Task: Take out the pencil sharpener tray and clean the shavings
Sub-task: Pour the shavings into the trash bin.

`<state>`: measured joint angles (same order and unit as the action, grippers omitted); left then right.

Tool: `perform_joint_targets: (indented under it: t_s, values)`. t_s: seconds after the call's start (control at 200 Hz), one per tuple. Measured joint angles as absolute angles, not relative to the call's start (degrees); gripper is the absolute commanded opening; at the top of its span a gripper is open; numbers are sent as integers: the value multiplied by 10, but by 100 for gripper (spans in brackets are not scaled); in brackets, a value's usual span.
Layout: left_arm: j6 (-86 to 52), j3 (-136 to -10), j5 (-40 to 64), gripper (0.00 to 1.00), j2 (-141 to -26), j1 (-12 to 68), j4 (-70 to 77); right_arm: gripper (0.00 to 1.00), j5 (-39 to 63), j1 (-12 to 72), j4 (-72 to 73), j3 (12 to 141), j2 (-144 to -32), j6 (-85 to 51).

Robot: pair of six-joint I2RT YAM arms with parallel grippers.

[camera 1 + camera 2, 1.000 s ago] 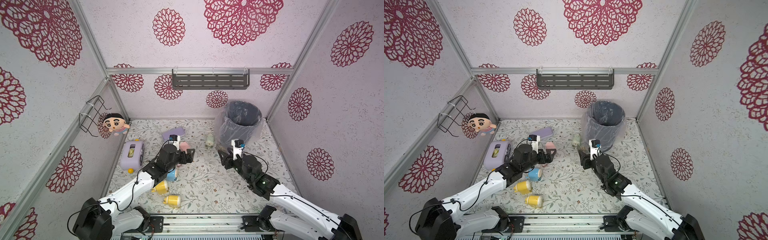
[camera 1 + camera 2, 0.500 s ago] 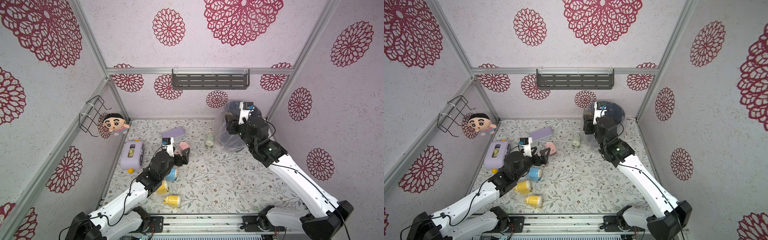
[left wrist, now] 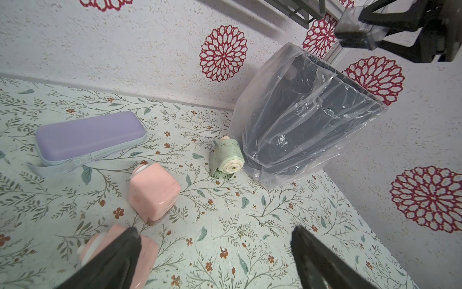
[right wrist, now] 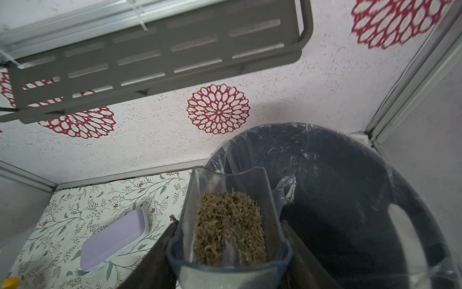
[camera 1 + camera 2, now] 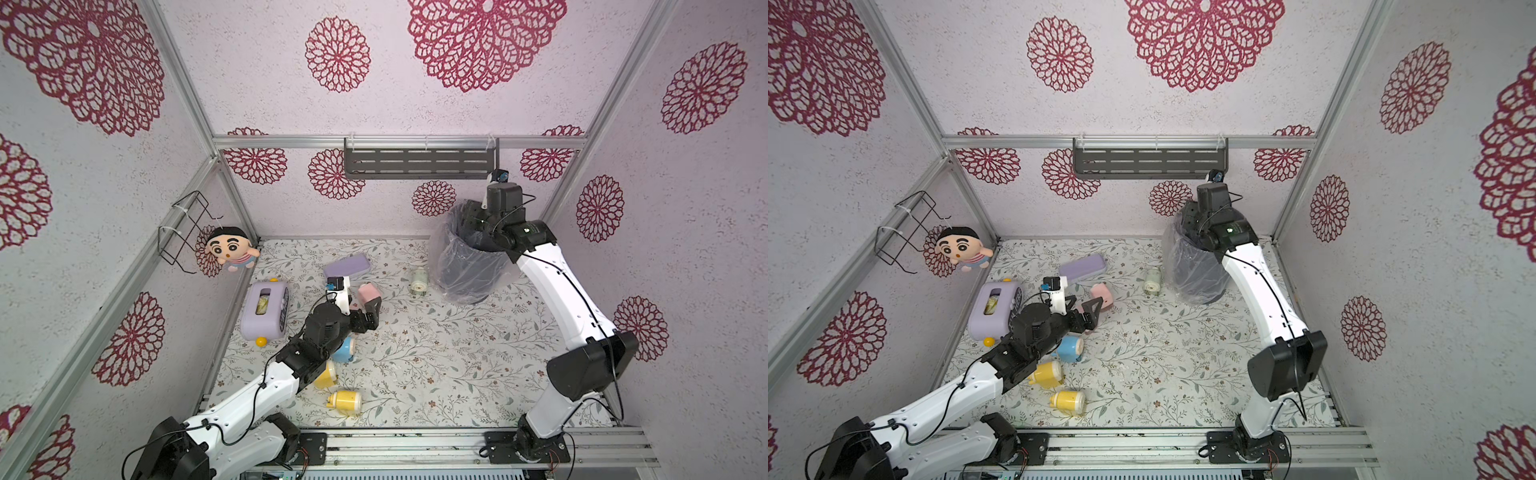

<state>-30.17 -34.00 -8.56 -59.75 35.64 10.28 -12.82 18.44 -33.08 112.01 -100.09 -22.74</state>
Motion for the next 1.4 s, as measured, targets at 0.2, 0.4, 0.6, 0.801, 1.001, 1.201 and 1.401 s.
perform_joint_targets:
  t_s: [0.2, 0.4, 0.6, 0.801, 1.001, 1.201, 1.401]
  values:
    - [-302, -340, -87, 97, -597, 356, 103, 44, -95, 163, -389, 1146, -1041, -338]
    - [-302, -340, -87, 97, -597, 356, 103, 44, -56, 154, -396, 1155, -1035, -476]
    - [-302, -340, -87, 97, -597, 356, 103, 44, -20, 147, -320, 1060, -958, -653]
    - [-302, -340, -88, 97, -596, 356, 104, 44, -19, 144, -233, 959, -873, -826]
    - [-305, -340, -87, 98, -604, 356, 109, 45, -38, 147, -163, 894, -842, -972]
    - [-307, -340, -87, 97, -617, 356, 110, 45, -59, 153, -132, 870, -843, -1073]
    - [-307, -340, -87, 97, -626, 356, 113, 45, -87, 161, -126, 871, -843, -1128]
